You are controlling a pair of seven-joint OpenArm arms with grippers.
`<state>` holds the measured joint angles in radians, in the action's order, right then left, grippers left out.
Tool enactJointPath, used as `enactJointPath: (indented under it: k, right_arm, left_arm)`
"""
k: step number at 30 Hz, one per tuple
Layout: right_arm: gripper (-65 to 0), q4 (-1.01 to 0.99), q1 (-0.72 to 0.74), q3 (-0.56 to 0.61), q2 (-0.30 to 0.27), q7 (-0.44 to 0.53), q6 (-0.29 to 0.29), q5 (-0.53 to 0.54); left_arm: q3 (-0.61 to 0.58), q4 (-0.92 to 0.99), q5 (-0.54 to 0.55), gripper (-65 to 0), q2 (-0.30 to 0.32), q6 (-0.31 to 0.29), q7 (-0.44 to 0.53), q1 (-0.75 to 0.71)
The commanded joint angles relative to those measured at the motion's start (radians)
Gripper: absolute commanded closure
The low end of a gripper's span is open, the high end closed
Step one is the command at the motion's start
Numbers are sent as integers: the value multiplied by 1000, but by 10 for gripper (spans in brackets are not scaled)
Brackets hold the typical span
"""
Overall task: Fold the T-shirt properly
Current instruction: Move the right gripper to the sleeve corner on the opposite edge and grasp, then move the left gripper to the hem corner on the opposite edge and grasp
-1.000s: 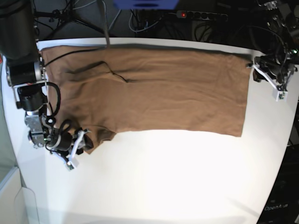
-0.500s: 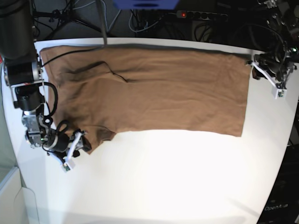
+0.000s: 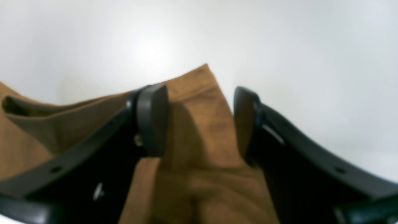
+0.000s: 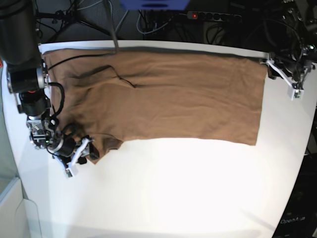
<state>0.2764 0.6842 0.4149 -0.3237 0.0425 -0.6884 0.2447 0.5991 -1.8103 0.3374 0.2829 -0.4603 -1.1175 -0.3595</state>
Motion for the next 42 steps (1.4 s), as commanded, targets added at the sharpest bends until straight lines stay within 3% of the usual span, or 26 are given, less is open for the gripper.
enactJointPath:
  k: [1, 4, 8, 10, 19, 27, 29, 34, 42]
  right_arm:
    - [-328, 4, 22, 2, -4, -19, -10, -9]
    - [-283, 5, 21, 2, -4, -19, -10, -9]
    - [-74, 5, 21, 2, -5, -20, -10, -9]
    - [-4, 5, 22, 0, -5, -20, -10, -9]
    - [-7, 10, 19, -7, -21, 61, -10, -5]
    - [-7, 8, 1, -4, -21, 61, -10, -8]
    - [-7, 8, -4, 0, -21, 61, -10, -8]
    - [-7, 8, -7, 0, -21, 60, -10, -9]
    - [-7, 8, -7, 2, -18, 60, -10, -9]
  left_arm:
    - [6, -18, 6, -244, 16, 1, 12, 3]
    - [6, -18, 6, -244, 16, 1, 12, 3]
    - [6, -16, 6, -244, 16, 1, 12, 3]
    - [6, -16, 6, -244, 16, 1, 12, 3]
    - [6, -15, 9, -244, 14, 1, 15, 15]
    - [46, 13, 4, -253, 0, 8, 14, 147]
    - [63, 68, 7, -301, 0, 4, 14, 224]
    - [58, 202, 12, -504, 3, -1, 24, 379]
    - [-117, 373, 10, -512, 2, -1, 103, 551]
